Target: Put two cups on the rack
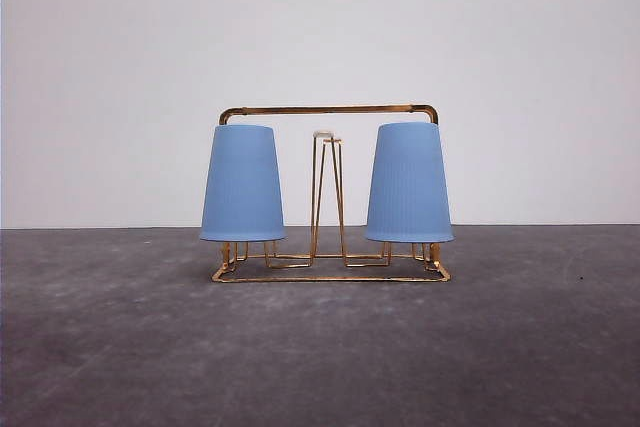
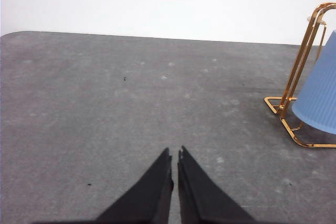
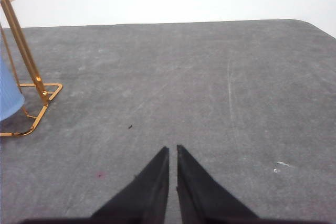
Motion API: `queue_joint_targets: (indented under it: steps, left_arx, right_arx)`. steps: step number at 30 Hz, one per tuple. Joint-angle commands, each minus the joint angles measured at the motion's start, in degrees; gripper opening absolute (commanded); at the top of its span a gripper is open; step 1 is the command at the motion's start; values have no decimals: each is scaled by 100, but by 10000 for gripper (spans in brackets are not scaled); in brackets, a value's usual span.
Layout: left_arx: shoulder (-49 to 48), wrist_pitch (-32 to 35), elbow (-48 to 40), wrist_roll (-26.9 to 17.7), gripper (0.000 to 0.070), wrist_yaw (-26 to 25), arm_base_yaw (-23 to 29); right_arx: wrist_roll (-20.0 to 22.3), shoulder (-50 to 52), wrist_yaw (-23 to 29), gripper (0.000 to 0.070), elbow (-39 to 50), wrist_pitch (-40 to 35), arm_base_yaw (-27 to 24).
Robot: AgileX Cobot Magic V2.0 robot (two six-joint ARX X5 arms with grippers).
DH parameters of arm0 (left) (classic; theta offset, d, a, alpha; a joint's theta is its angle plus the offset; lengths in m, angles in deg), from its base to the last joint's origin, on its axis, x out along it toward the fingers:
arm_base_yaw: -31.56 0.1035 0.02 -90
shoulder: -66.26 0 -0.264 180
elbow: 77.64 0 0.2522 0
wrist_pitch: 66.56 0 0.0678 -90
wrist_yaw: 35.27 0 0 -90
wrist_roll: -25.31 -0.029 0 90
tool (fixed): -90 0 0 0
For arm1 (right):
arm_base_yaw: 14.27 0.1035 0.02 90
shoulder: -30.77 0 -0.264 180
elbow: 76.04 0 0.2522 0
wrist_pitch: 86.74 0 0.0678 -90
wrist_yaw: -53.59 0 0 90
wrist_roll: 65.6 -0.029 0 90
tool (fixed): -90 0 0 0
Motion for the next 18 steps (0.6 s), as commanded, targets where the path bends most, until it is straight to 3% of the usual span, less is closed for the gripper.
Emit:
queue_joint_targets:
  steps: [1,18]
  left_arx:
    - [-4,70,-81,48,0,11,-9]
    - [-4,70,-82,48,0,11,-9]
  right_arx:
    - [-66,4,-2,25,17,-68,2]
    - [-64,4,-2,25,17,-66,2]
